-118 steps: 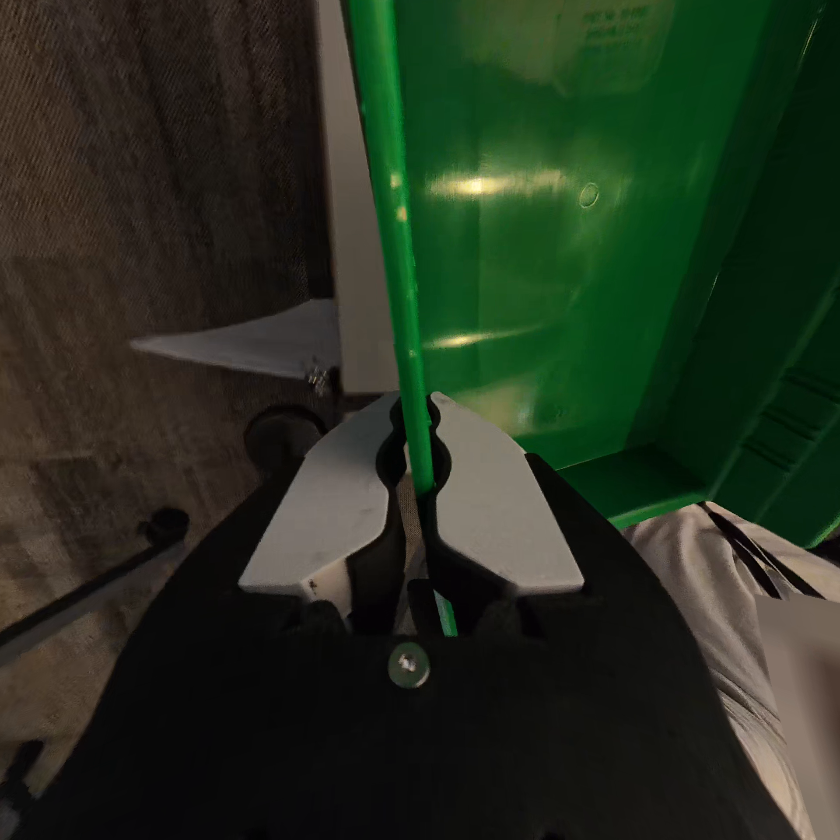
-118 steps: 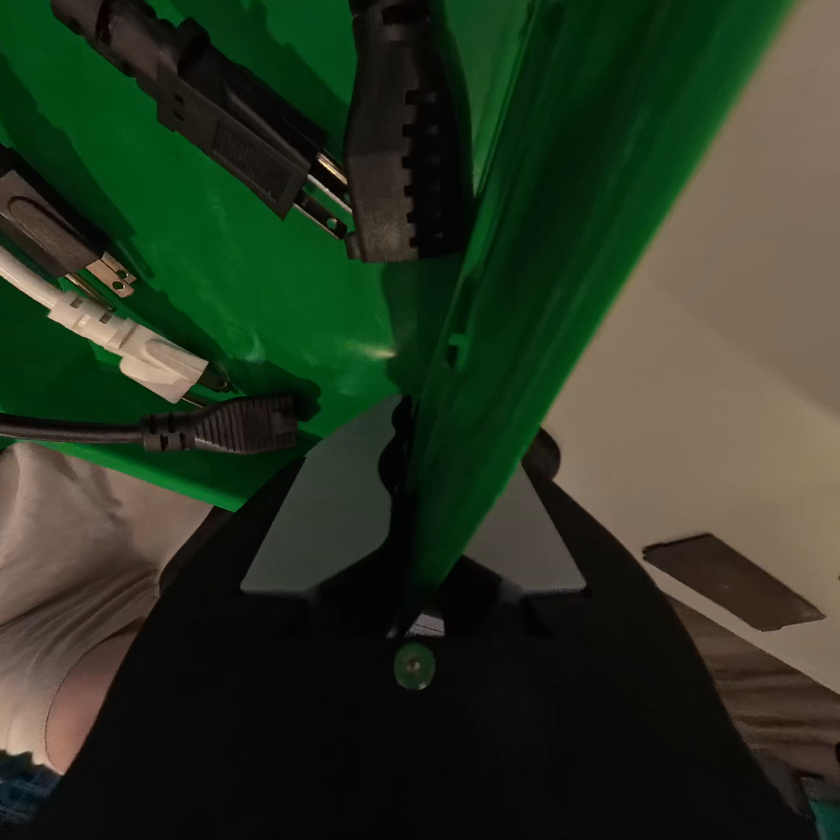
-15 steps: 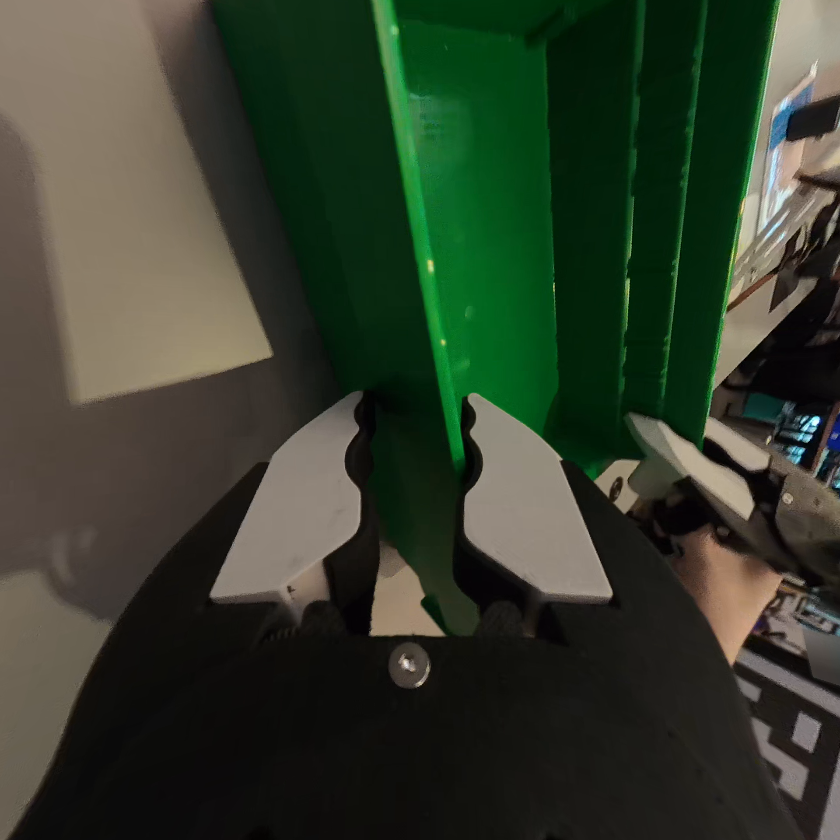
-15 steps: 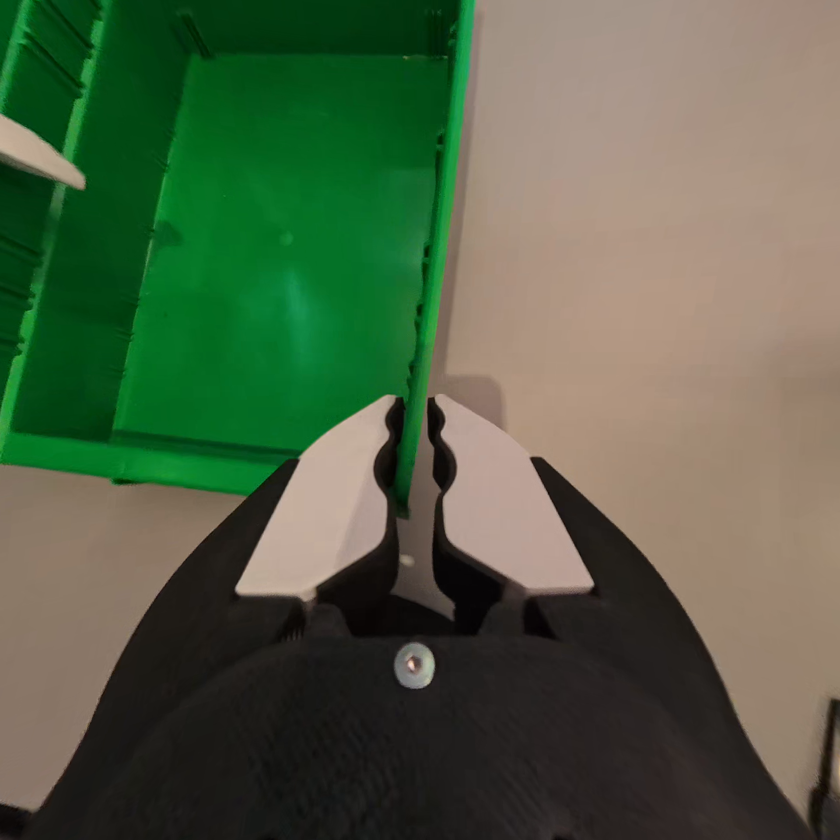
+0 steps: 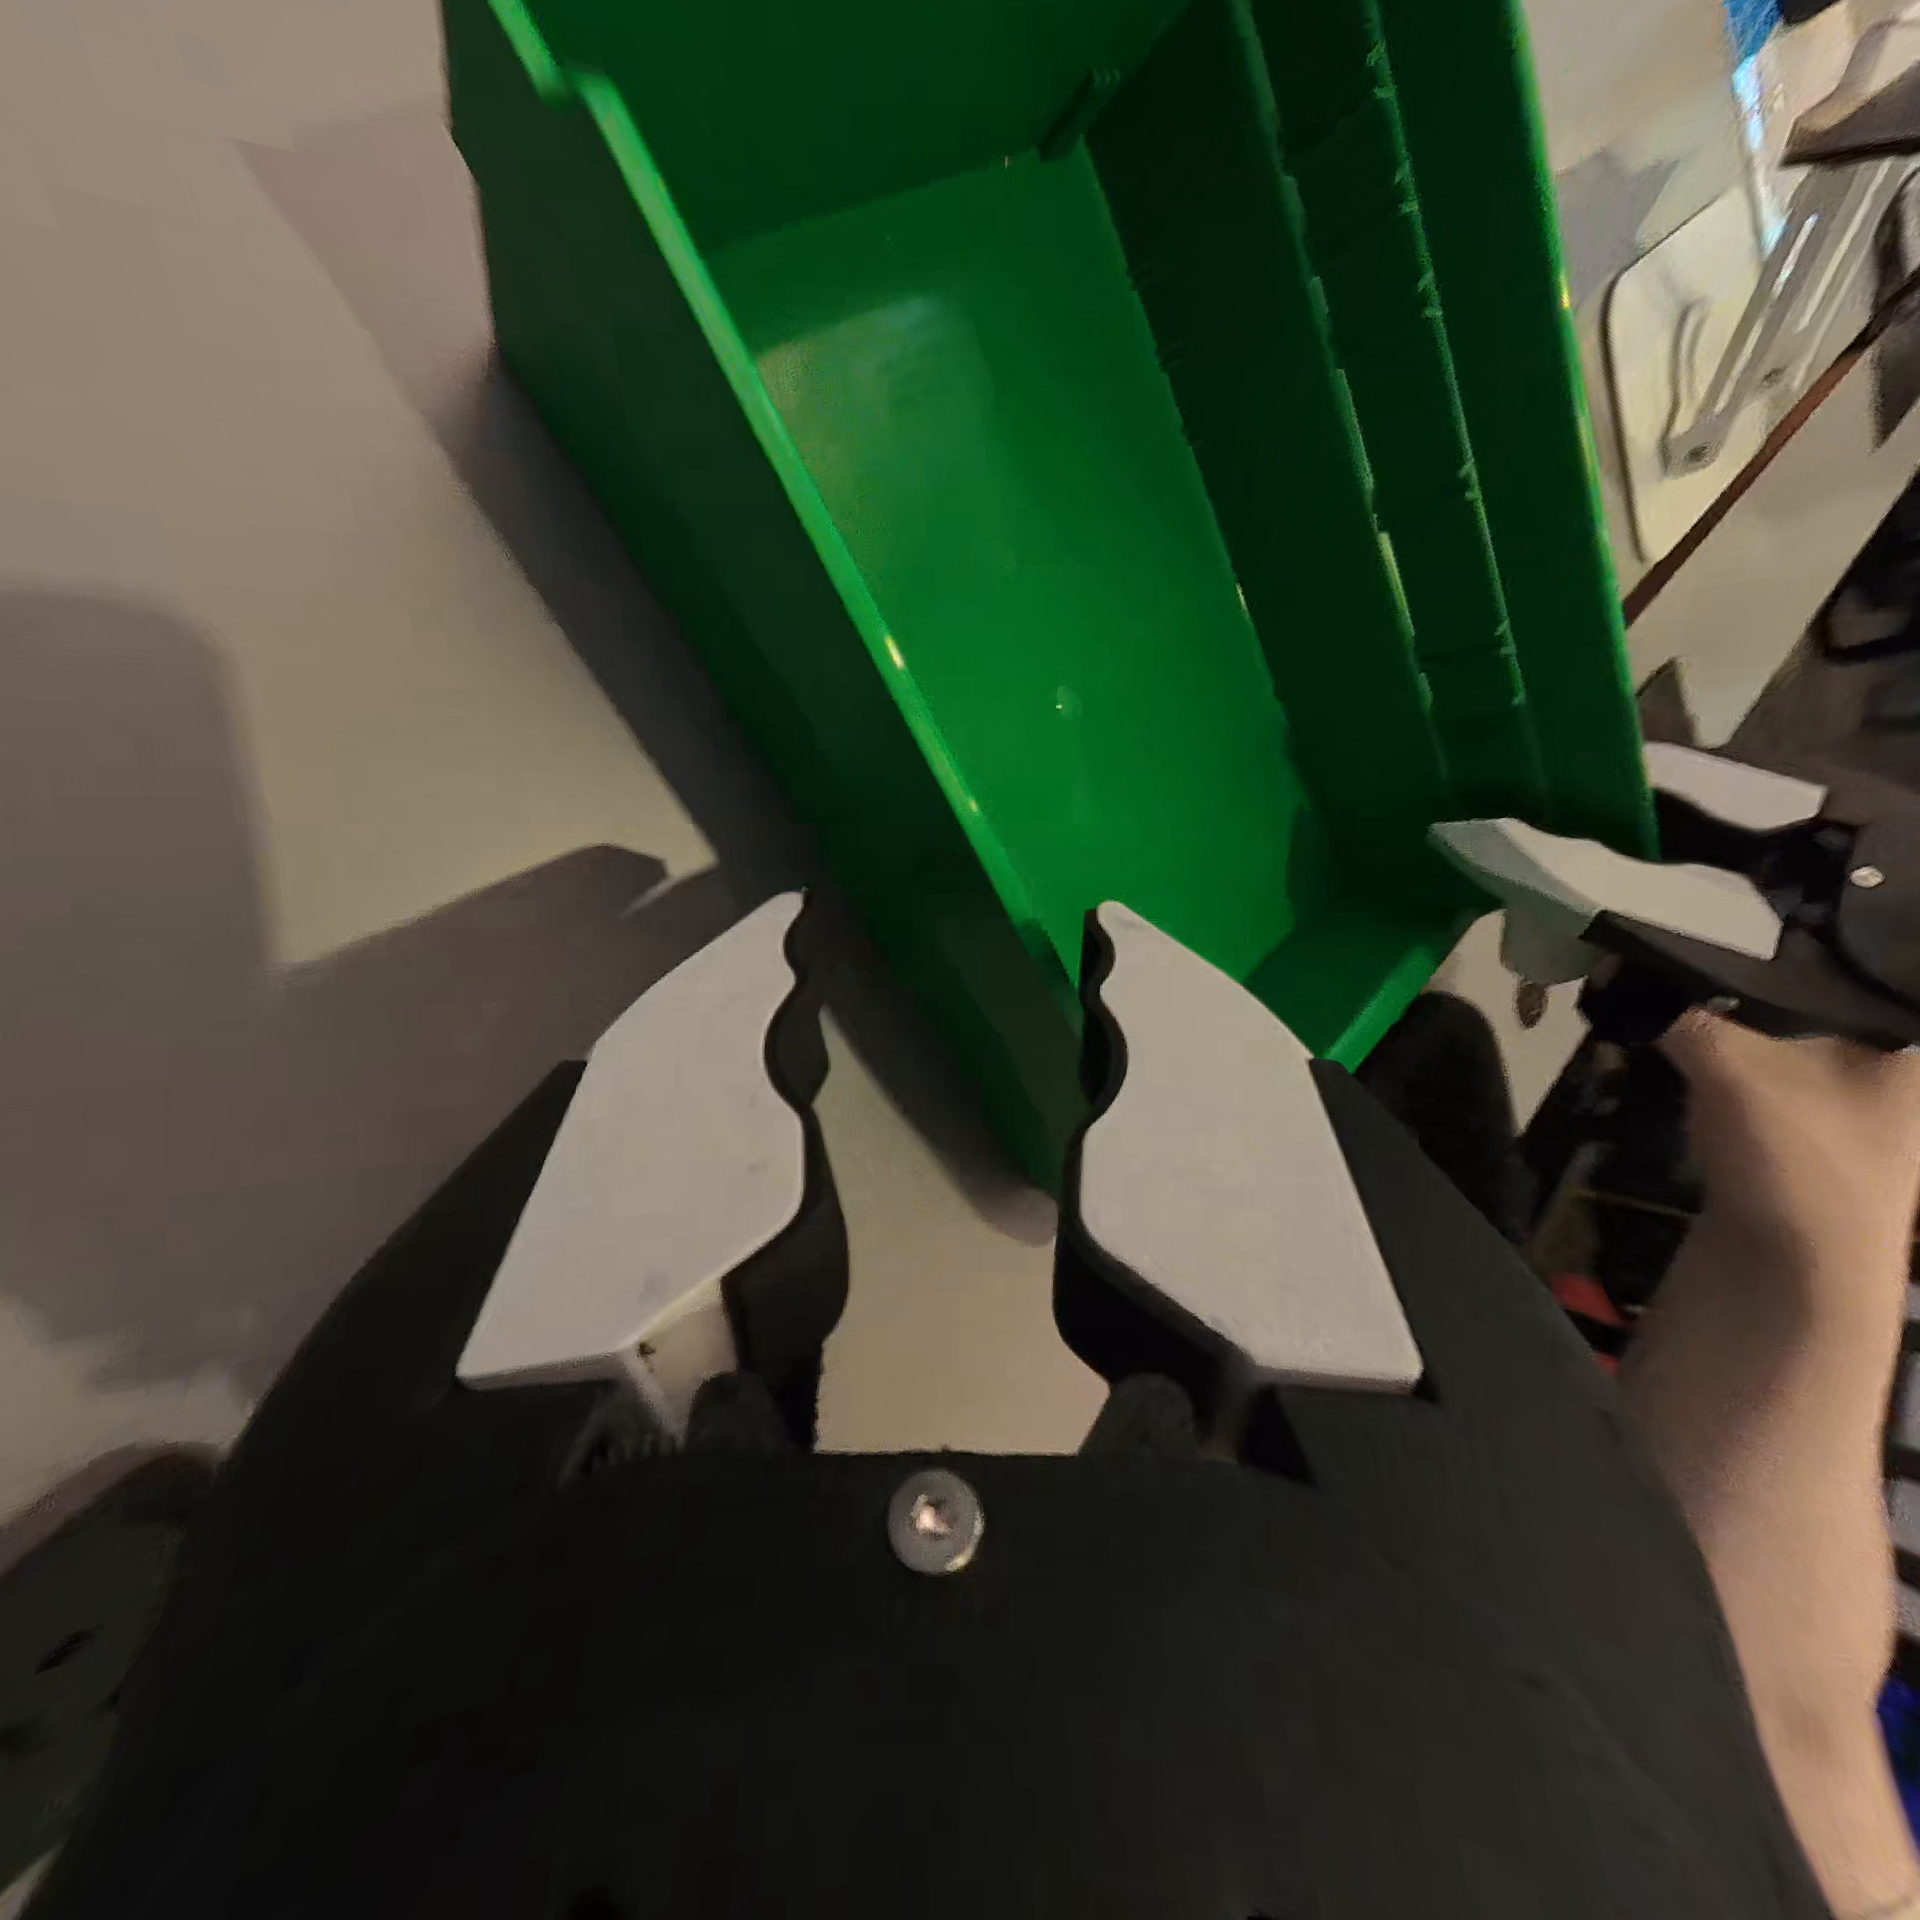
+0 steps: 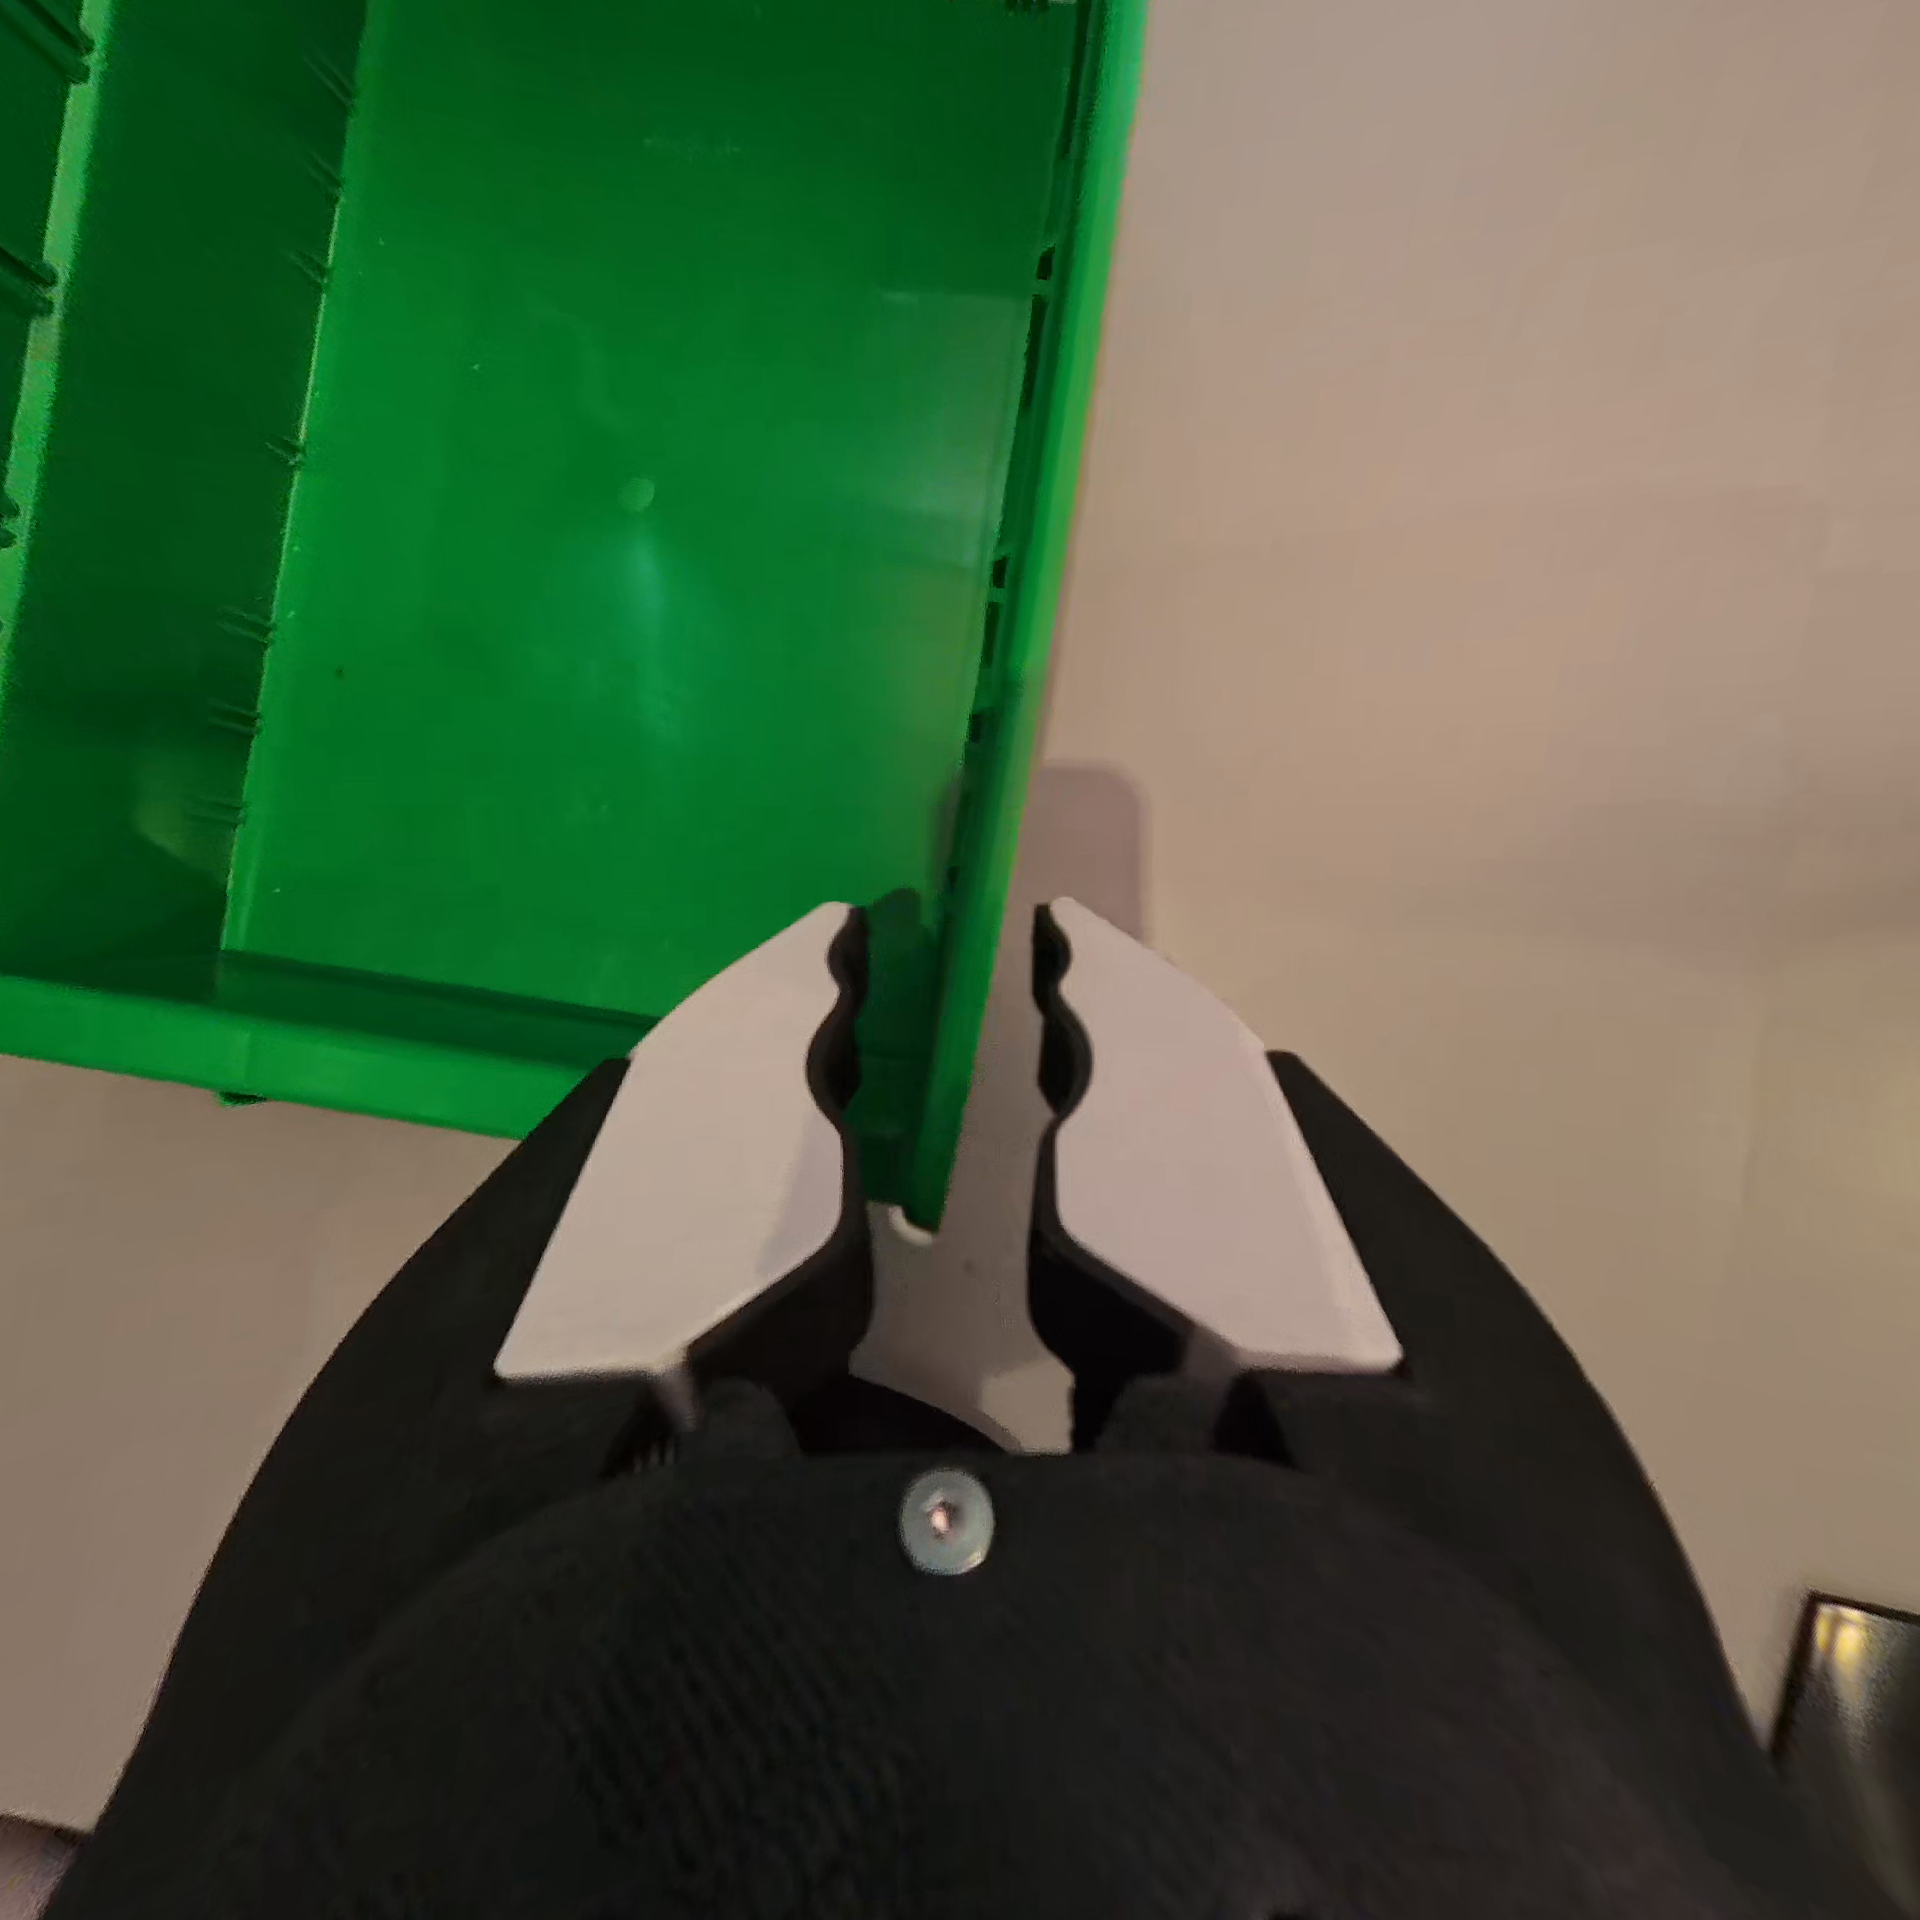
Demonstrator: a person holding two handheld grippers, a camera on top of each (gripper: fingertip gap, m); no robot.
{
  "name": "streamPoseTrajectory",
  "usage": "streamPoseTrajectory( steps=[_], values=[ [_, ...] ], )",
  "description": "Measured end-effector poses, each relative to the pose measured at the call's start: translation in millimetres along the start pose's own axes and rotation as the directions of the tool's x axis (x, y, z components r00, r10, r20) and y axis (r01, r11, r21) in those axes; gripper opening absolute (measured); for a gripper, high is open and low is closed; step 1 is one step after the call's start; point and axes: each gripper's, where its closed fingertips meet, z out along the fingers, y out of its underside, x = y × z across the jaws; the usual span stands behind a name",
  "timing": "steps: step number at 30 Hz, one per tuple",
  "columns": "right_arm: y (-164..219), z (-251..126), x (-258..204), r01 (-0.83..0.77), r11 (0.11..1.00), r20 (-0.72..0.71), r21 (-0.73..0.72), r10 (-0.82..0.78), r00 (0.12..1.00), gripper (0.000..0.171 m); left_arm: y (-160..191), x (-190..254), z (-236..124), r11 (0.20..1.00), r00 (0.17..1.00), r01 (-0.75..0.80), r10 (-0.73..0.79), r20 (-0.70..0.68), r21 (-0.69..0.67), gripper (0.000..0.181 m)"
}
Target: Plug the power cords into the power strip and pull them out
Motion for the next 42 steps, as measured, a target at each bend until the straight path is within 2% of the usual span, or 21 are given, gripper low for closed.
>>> streamPoseTrajectory(
  steps=[4,7,9,10,12,13,17,19,21,24,27,32,35,38,40,42],
  values=[
    [8,-49,6,0.046,0.988,-0.082,0.147,-0.034,0.996,0.049,-38,1,-74,0.954,0.966,-0.256,0.247,0.078,0.155,0.036],
    [57,-88,-16,0.020,0.979,-0.003,0.204,-0.020,1.000,0.060,-38,8,-143,0.802,0.842,-0.538,0.501,0.198,0.258,0.030],
    [108,-97,-41,-0.006,0.985,0.122,0.172,-0.015,0.992,0.077,-11,19,-178,0.711,0.782,-0.621,0.593,0.193,0.329,0.031],
    [131,-100,-50,-0.002,0.985,0.160,0.170,-0.025,0.987,0.084,10,23,-190,0.700,0.775,-0.624,0.612,0.158,0.346,0.032],
    [169,-102,-55,0.001,0.985,0.153,0.170,-0.027,0.988,0.088,56,25,-205,0.702,0.768,-0.620,0.635,0.085,0.349,0.034],
    [183,-103,-52,0.005,0.986,0.118,0.166,-0.024,0.993,0.096,78,25,-209,0.698,0.758,-0.624,0.650,0.056,0.350,0.034],
    [218,-108,-59,0.132,0.971,0.091,0.199,-0.153,0.984,0.128,144,20,-229,0.685,0.746,-0.613,0.666,0.001,0.394,0.033],
    [226,-109,-54,0.191,0.963,0.042,0.193,-0.203,0.978,0.128,166,14,-243,0.691,0.752,-0.590,0.658,-0.027,0.418,0.032],
    [222,-112,-52,0.199,0.962,0.028,0.188,-0.208,0.978,0.128,176,-2,-259,0.689,0.767,-0.582,0.642,0.009,0.432,0.032],
    [194,-119,-59,0.225,0.941,0.035,0.252,-0.241,0.970,0.125,179,-38,-291,0.690,0.800,-0.567,0.591,0.102,0.451,0.032],
    [144,-133,-71,0.277,0.881,0.003,0.383,-0.301,0.954,0.118,181,-71,-339,0.677,0.839,-0.522,0.516,0.171,0.519,0.032],
    [17,-174,-110,0.377,0.669,-0.099,0.640,-0.414,0.905,0.095,177,-134,-450,0.580,0.825,-0.563,0.344,0.449,0.589,0.037],
    [-63,-174,-118,0.393,0.608,-0.154,0.690,-0.408,0.900,0.097,178,-173,-493,0.601,0.795,-0.573,0.241,0.557,0.557,0.048],
    [-125,-146,-101,0.434,0.641,-0.241,0.633,-0.369,0.898,0.097,187,-220,-509,0.666,0.762,-0.548,0.148,0.631,0.506,0.049],
    [-148,-116,-80,0.443,0.706,-0.276,0.552,-0.347,0.896,0.097,194,-263,-521,0.686,0.717,-0.531,0.051,0.695,0.497,0.048],
    [-159,-87,-57,0.410,0.776,-0.264,0.478,-0.319,0.910,0.097,207,-313,-526,0.750,0.718,-0.439,-0.037,0.695,0.494,0.051]
  ],
)
